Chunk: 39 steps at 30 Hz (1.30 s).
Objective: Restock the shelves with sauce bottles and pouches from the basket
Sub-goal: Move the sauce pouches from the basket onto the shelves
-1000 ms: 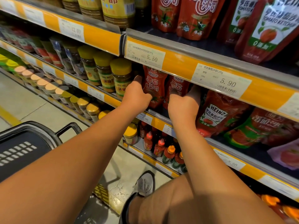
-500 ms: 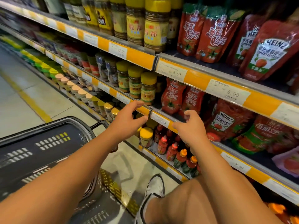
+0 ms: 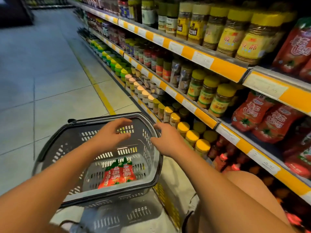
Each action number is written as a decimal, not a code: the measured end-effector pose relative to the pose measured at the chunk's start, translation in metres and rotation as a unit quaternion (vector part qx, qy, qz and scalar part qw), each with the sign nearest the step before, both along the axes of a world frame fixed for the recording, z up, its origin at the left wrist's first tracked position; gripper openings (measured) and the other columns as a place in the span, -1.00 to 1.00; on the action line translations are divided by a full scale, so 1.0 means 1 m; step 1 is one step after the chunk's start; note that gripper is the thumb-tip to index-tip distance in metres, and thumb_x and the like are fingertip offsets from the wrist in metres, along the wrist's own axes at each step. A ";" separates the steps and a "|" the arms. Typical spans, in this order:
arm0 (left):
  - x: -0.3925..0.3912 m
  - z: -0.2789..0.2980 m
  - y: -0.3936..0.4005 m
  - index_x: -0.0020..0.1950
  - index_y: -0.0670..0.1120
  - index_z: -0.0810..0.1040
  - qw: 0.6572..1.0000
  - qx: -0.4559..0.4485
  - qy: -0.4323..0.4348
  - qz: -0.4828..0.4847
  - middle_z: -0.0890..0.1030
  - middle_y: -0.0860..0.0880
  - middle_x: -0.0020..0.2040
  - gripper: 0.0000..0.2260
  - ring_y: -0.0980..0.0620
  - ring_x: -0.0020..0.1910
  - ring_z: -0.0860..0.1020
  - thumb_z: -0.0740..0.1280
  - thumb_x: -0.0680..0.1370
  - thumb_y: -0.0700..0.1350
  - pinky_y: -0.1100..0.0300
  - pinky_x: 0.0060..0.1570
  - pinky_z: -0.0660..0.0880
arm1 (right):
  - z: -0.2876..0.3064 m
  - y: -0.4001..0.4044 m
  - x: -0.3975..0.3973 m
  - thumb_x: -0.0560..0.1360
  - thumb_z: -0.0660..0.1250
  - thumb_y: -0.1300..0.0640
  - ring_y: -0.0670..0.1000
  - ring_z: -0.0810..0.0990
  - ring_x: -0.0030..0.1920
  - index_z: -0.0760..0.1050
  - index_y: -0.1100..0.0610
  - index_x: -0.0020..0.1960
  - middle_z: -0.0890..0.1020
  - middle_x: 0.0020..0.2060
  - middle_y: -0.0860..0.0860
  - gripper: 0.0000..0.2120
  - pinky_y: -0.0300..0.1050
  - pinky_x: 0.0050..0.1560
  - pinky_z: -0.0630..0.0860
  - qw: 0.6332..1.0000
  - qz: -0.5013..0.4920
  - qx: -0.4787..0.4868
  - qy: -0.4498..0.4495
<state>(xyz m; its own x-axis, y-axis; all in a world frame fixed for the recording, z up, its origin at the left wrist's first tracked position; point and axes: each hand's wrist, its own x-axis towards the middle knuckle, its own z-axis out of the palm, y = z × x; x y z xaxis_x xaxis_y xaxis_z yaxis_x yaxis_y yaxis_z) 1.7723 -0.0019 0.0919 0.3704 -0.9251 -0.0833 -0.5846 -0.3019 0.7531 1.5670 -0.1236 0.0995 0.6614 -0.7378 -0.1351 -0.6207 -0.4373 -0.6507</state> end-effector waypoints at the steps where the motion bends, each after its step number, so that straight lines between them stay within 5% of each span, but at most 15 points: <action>1: 0.013 -0.003 0.010 0.40 0.09 0.53 1.000 0.005 0.000 0.019 0.58 0.09 0.36 -0.62 0.10 0.37 0.51 0.46 0.60 -0.11 0.04 0.41 0.43 | -0.006 0.008 0.015 0.56 0.40 0.04 0.15 0.54 0.34 0.40 0.07 0.51 0.51 0.43 0.08 -0.45 0.10 0.29 0.53 1.000 0.024 0.000 0.013; 10: 0.101 -0.072 0.057 0.27 -0.06 0.60 0.973 0.085 0.072 0.202 0.65 -0.04 0.15 -0.75 0.08 0.04 0.62 0.45 0.60 -0.14 0.27 -0.13 0.47 | -0.061 0.057 0.127 0.60 0.35 0.14 0.23 0.53 0.32 0.24 0.17 0.60 0.45 0.46 0.17 -0.39 0.12 0.26 0.55 0.979 0.157 0.044 0.121; 15: 0.124 -0.135 0.060 0.12 -0.01 0.59 0.951 0.160 0.116 0.239 0.61 -0.02 0.05 -0.86 0.04 -0.02 0.58 0.46 0.58 -0.11 0.09 -0.03 0.49 | -0.092 0.057 0.169 0.58 0.38 0.12 0.20 0.55 0.30 0.32 0.16 0.55 0.49 0.43 0.15 -0.42 0.08 0.24 0.56 0.972 0.162 0.080 0.149; 17: 0.132 -0.152 0.056 0.01 0.00 0.58 0.945 0.184 0.126 0.240 0.60 -0.01 0.03 -0.92 0.05 -0.06 0.55 0.46 0.59 -0.12 0.04 -0.01 0.48 | -0.104 0.046 0.178 0.57 0.40 0.12 0.20 0.61 0.14 0.46 0.22 0.37 0.58 0.23 0.20 -0.59 0.12 0.14 0.59 0.971 0.132 0.128 0.152; 19: 0.140 -0.168 0.048 0.00 -0.02 0.59 0.939 0.191 0.138 0.249 0.59 -0.01 0.03 -0.94 0.02 -0.05 0.54 0.45 0.59 -0.12 0.03 0.00 0.48 | -0.117 0.035 0.183 0.57 0.41 0.15 0.13 0.51 -0.20 0.52 0.26 0.09 0.54 -0.08 0.22 -0.80 0.05 -0.15 0.50 0.967 0.095 0.171 0.165; 24: 0.150 -0.208 0.033 0.07 -0.11 0.61 0.936 0.215 0.155 0.233 0.62 -0.09 0.07 -0.93 -0.08 0.06 0.58 0.41 0.60 -0.16 0.01 0.07 0.51 | -0.162 0.020 0.201 0.57 0.40 0.19 0.00 0.25 -0.44 0.47 0.23 -0.02 0.38 -0.33 0.09 -0.86 -0.10 -0.40 0.21 0.952 0.058 0.214 0.209; 27: 0.153 -0.238 0.040 0.12 -0.21 0.62 0.921 0.246 0.164 0.256 0.64 -0.17 0.08 -0.85 -0.16 0.08 0.61 0.40 0.60 -0.17 -0.05 0.14 0.58 | -0.203 0.021 0.207 0.55 0.44 0.16 0.02 0.40 -0.42 0.54 0.26 -0.03 0.50 -0.29 0.12 -0.84 -0.11 -0.38 0.30 0.943 0.053 0.235 0.228; 29: 0.150 -0.258 0.048 0.10 -0.29 0.60 0.911 0.283 0.162 0.253 0.64 -0.25 0.08 -0.84 -0.20 0.05 0.61 0.37 0.60 -0.20 -0.08 0.09 0.58 | -0.230 0.024 0.207 0.55 0.44 0.18 0.10 0.59 -0.21 0.60 0.30 0.06 0.63 -0.11 0.21 -0.81 -0.09 -0.24 0.40 0.939 0.045 0.257 0.224; 32: 0.143 -0.285 0.060 0.05 -0.23 0.57 0.895 0.338 0.163 0.241 0.60 -0.25 0.07 -0.90 -0.17 0.02 0.57 0.37 0.62 -0.20 0.02 0.01 0.52 | -0.270 0.027 0.208 0.53 0.39 0.24 0.12 0.60 -0.11 0.61 0.35 0.05 0.68 -0.06 0.24 -0.82 -0.04 -0.16 0.46 0.937 0.029 0.262 0.230; 34: 0.141 -0.300 0.062 0.21 -0.26 0.56 0.881 0.375 0.176 0.228 0.61 -0.25 0.18 -0.77 -0.19 0.11 0.58 0.39 0.63 -0.14 -0.04 0.15 0.55 | -0.291 0.031 0.209 0.52 0.39 0.27 0.13 0.63 -0.09 0.60 0.36 0.04 0.68 -0.08 0.24 -0.84 0.02 -0.14 0.55 0.934 0.009 0.269 0.235; 39: 0.144 -0.315 0.052 0.32 -0.26 0.50 0.851 0.437 0.208 0.204 0.54 -0.21 0.30 -0.66 -0.19 0.16 0.54 0.37 0.65 -0.06 0.00 0.05 0.48 | -0.329 0.040 0.205 0.52 0.38 0.28 0.14 0.63 -0.11 0.58 0.23 -0.12 0.65 -0.13 0.21 -0.95 0.01 -0.10 0.56 0.921 0.032 0.278 0.272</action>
